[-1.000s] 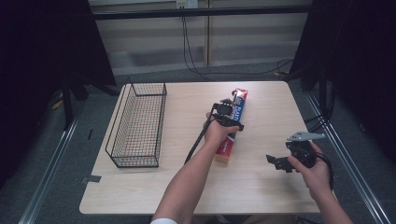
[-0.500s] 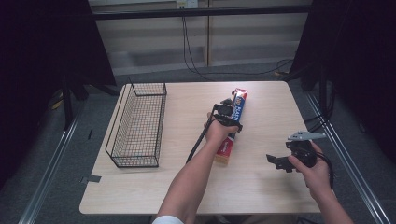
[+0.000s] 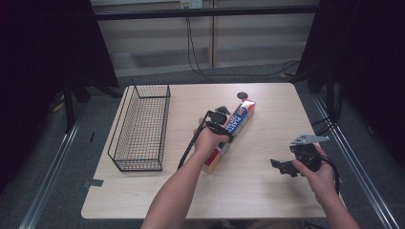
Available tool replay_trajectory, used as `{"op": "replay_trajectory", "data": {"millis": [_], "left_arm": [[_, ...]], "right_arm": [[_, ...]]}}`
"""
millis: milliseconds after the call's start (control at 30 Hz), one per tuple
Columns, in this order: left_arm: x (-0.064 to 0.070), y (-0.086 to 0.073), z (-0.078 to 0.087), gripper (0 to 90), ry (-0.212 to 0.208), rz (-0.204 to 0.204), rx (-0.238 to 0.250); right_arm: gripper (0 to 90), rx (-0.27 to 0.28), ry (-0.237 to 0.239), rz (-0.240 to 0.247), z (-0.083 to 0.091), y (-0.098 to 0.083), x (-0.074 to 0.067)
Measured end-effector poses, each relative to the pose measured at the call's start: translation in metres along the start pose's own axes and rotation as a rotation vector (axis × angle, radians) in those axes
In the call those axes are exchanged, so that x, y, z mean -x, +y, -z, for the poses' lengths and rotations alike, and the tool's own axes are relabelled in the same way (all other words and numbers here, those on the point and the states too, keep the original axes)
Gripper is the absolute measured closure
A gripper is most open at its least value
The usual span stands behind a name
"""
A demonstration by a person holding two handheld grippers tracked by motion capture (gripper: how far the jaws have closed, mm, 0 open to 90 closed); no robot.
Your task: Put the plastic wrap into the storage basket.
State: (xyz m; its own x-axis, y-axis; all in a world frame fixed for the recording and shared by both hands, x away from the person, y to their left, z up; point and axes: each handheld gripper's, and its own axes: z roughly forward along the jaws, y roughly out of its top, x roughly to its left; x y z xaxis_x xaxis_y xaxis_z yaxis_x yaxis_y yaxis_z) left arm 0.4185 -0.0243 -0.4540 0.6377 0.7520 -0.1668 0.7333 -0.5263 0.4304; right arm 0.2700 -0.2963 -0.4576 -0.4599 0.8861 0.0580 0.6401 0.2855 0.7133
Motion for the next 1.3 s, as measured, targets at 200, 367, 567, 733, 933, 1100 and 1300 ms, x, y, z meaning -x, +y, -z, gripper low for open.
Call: {"op": "replay_trajectory", "data": {"millis": [200,367,567,733,933,1100,1300], "left_arm": [[-0.004,0.011,-0.011,25.4,-0.011,0.059,0.017],[0.0,0.024,-0.021,24.6,0.001,0.055,0.029],[0.003,0.03,-0.031,29.8,0.02,0.05,-0.01],[0.007,0.037,-0.027,40.4,0.071,-0.009,-0.065],[0.002,0.035,-0.018,41.6,0.053,-0.005,-0.127],[-0.004,0.029,-0.011,41.3,0.055,0.003,-0.167],[-0.006,0.026,-0.009,42.2,0.058,0.028,-0.22]], "right_arm": [[3.9,-0.001,-0.001,-0.001,-0.001,0.001,-0.002],[3.9,-0.001,-0.002,-0.002,-0.001,0.001,0.001],[4.0,0.002,0.006,-0.009,-0.002,0.001,0.001],[4.2,0.002,0.005,-0.006,-0.002,0.001,0.001],[4.3,0.004,0.006,-0.01,-0.001,0.001,0.001],[4.3,0.007,0.008,-0.013,-0.001,0.002,0.001],[4.2,0.004,0.006,-0.017,-0.001,0.002,0.001]]}}
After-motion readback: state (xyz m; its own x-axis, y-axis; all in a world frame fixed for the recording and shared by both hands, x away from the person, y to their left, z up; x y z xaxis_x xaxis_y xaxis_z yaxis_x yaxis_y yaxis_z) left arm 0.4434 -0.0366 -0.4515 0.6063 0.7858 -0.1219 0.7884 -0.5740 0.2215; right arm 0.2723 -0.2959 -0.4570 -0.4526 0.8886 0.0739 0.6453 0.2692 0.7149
